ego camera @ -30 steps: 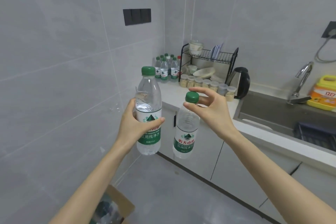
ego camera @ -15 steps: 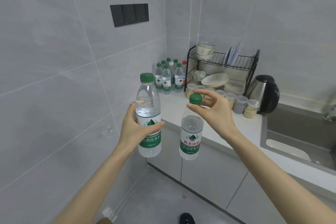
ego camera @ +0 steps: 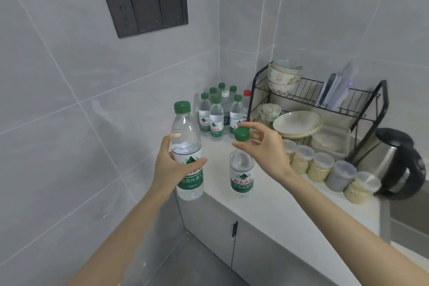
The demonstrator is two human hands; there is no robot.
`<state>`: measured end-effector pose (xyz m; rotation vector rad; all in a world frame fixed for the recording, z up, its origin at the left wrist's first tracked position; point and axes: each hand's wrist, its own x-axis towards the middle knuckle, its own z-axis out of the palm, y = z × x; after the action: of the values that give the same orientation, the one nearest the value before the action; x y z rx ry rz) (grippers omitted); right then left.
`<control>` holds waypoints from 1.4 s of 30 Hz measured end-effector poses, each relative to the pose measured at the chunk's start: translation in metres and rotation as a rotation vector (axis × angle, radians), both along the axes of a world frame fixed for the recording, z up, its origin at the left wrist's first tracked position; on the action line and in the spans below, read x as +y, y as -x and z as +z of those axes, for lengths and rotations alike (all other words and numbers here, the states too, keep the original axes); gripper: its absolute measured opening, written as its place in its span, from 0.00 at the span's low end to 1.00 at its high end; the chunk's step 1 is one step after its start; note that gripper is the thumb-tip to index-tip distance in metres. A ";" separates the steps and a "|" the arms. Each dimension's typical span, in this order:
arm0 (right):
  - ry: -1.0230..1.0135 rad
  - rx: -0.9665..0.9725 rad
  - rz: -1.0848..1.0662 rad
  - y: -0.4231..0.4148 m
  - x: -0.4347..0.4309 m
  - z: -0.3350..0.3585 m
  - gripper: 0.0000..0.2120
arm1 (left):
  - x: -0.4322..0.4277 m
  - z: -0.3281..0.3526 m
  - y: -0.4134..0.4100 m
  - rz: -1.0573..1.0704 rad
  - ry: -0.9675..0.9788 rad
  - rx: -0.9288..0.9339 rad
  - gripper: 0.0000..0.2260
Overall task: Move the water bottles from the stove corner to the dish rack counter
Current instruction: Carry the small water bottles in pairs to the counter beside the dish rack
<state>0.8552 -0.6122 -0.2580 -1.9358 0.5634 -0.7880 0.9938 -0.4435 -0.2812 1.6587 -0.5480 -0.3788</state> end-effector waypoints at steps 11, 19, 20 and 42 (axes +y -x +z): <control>0.109 0.222 -0.123 -0.109 -0.106 -0.046 0.19 | -0.088 -0.059 -0.113 -0.040 -0.103 0.025 0.37; 0.085 0.337 -0.226 -0.184 -0.158 -0.073 0.20 | -0.152 -0.110 -0.185 -0.111 -0.221 0.011 0.38; 0.087 0.347 -0.234 -0.191 -0.163 -0.075 0.19 | -0.158 -0.114 -0.188 -0.110 -0.228 0.007 0.38; 0.158 0.394 -0.249 -0.238 -0.206 -0.088 0.21 | -0.196 -0.159 -0.226 -0.100 -0.188 0.035 0.34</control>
<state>1.0937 -0.8186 -0.3460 -2.2120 1.0212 -0.6174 1.2195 -0.6393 -0.4399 1.8048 -0.5848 -0.5458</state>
